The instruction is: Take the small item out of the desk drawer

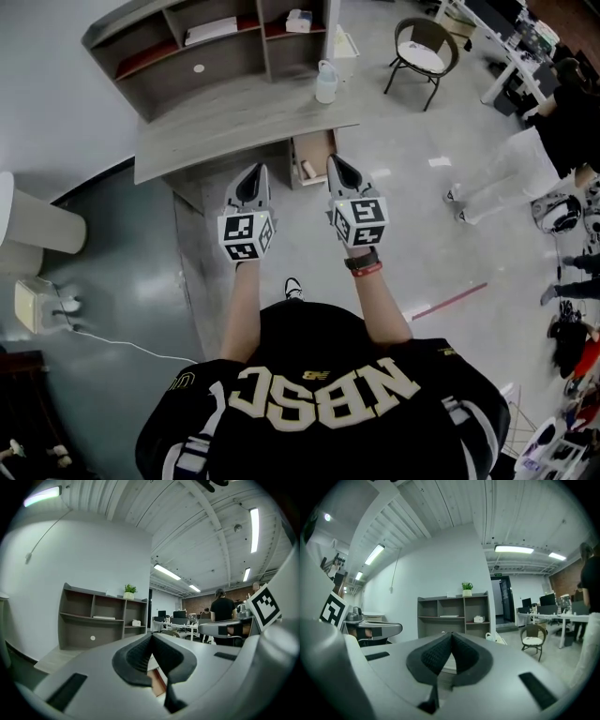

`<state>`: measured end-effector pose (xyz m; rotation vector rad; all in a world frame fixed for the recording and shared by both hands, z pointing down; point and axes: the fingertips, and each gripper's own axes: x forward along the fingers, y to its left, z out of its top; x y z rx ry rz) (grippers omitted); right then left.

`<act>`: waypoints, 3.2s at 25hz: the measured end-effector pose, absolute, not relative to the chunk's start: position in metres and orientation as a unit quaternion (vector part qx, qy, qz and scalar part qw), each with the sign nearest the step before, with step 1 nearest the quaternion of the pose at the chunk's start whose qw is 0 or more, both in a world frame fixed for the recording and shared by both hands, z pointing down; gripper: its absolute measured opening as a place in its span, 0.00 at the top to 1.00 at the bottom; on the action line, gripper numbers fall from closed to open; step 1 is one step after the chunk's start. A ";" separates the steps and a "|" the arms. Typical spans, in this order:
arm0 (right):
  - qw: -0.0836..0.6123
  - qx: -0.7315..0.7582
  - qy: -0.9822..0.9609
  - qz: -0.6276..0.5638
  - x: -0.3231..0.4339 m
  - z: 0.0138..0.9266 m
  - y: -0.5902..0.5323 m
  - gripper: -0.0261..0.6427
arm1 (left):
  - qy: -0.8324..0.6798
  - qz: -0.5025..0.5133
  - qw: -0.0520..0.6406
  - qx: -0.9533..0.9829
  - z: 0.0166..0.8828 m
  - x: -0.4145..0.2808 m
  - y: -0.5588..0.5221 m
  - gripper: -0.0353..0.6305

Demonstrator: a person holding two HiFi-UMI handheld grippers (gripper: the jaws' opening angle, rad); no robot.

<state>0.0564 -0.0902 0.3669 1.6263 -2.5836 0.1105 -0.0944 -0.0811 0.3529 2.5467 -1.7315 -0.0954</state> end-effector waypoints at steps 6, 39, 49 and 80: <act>0.069 0.525 -0.847 0.047 0.033 0.391 -0.122 0.97 | -0.556 -0.043 0.039 0.829 0.365 -0.111 -0.116 0.93; 0.236 0.463 -0.829 0.207 0.042 0.630 -0.245 0.94 | -0.526 0.067 0.165 0.832 0.551 -0.071 -0.242 0.93; 0.297 0.437 -0.814 0.243 0.054 0.709 -0.267 0.85 | -0.519 0.098 0.207 0.823 0.603 -0.060 -0.260 0.93; 0.436 0.340 -0.778 0.299 0.039 0.903 -0.305 0.68 | -0.518 0.148 0.278 0.795 0.711 -0.066 -0.284 0.93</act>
